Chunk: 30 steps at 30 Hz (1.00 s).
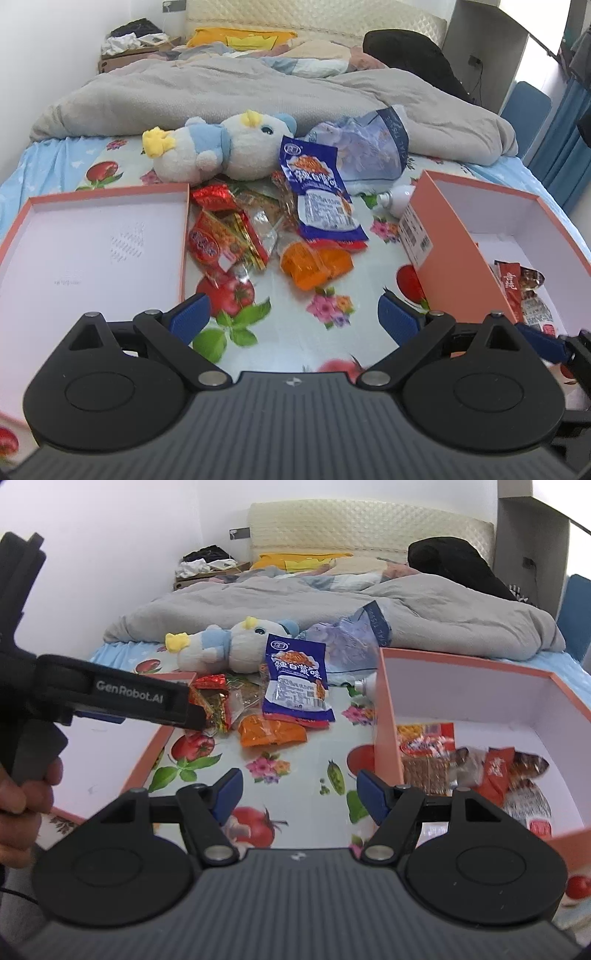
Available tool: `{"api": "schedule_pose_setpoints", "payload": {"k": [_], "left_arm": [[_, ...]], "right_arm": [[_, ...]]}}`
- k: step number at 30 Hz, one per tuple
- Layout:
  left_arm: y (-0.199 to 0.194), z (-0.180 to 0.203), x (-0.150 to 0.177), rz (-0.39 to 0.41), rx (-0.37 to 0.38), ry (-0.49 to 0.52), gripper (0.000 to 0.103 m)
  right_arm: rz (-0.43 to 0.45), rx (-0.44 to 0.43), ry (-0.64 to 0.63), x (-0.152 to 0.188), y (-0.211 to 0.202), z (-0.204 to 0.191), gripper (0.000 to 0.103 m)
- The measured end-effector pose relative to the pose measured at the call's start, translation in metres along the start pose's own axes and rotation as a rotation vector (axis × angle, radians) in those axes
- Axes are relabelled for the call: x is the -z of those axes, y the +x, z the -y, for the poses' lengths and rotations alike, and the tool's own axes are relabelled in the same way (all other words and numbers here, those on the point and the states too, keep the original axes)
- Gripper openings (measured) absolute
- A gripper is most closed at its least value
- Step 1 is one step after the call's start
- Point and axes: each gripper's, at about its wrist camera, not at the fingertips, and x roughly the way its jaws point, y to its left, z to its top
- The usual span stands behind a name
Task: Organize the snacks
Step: 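Withdraw both open tools up and away from the box, then move both open tools back down toward the snack pile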
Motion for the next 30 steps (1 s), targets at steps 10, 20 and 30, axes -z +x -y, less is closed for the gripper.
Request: {"api": "schedule_pose_setpoints", "payload": {"k": [10,20,30], "left_arm": [[0.046,-0.033,-0.018,-0.036,0.008,-0.018,0.099],[0.089,-0.040,-0.031,-0.025,0.024,0.040,0.099],[0.126,-0.048,-0.041,-0.074,-0.006,0.167,0.095]], "right_arm": [[-0.013,-0.004,-0.017,-0.010,0.044,-0.007,0.070],[-0.046,-0.003,-0.062,-0.019,0.100,-0.012,0.070],[-0.074,-0.069,-0.207,-0.019,0.147,-0.030,0.070]]}}
